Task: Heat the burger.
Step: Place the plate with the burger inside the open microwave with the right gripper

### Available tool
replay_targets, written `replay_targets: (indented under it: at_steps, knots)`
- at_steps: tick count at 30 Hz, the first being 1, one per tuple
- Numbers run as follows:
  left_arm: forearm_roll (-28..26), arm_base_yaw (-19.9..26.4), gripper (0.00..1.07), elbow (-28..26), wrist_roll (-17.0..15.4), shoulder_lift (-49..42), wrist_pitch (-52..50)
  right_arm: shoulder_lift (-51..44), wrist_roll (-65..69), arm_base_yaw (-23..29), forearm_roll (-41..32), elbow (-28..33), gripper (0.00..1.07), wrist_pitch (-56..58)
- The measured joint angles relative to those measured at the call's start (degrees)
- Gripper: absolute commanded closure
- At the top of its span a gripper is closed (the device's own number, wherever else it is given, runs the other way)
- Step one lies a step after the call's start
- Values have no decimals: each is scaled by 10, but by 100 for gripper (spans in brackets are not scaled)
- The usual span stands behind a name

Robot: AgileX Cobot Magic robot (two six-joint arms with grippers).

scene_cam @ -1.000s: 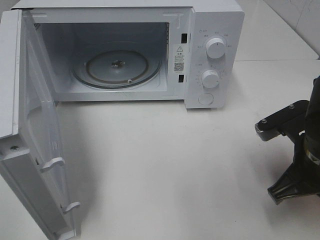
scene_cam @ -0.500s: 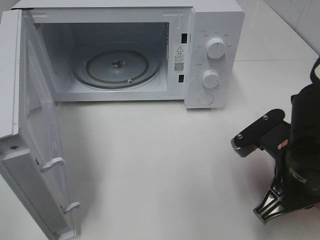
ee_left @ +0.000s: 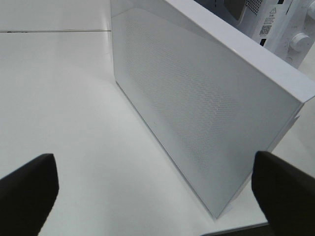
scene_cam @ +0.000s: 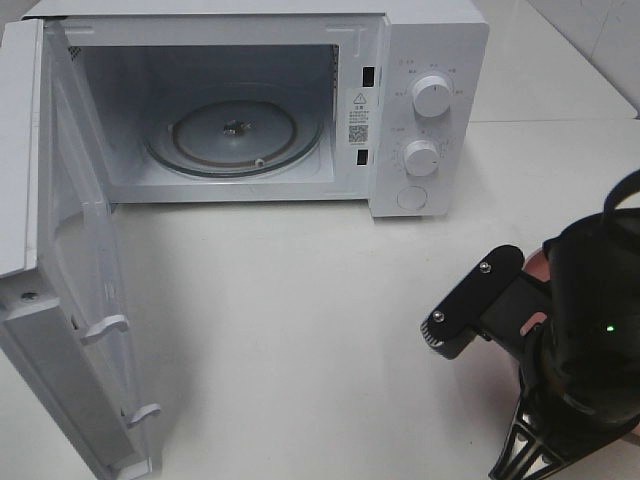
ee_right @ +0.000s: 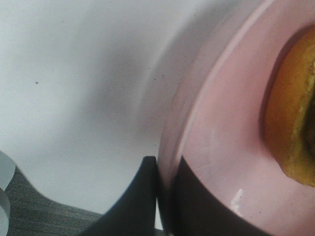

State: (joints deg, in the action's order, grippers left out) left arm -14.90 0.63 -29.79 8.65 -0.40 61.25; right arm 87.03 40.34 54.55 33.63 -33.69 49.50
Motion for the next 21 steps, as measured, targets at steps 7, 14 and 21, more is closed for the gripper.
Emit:
replay_targets:
  at_steps: [7, 14, 21]
  knots:
    - [0, 0, 7, 0, 0, 0, 0, 0, 0, 42, 0, 0, 105, 6]
    - [0, 0, 7, 0, 0, 0, 0, 0, 0, 101, 0, 0, 105, 13]
    - [0, 0, 7, 0, 0, 0, 0, 0, 0, 171, 0, 0, 105, 14]
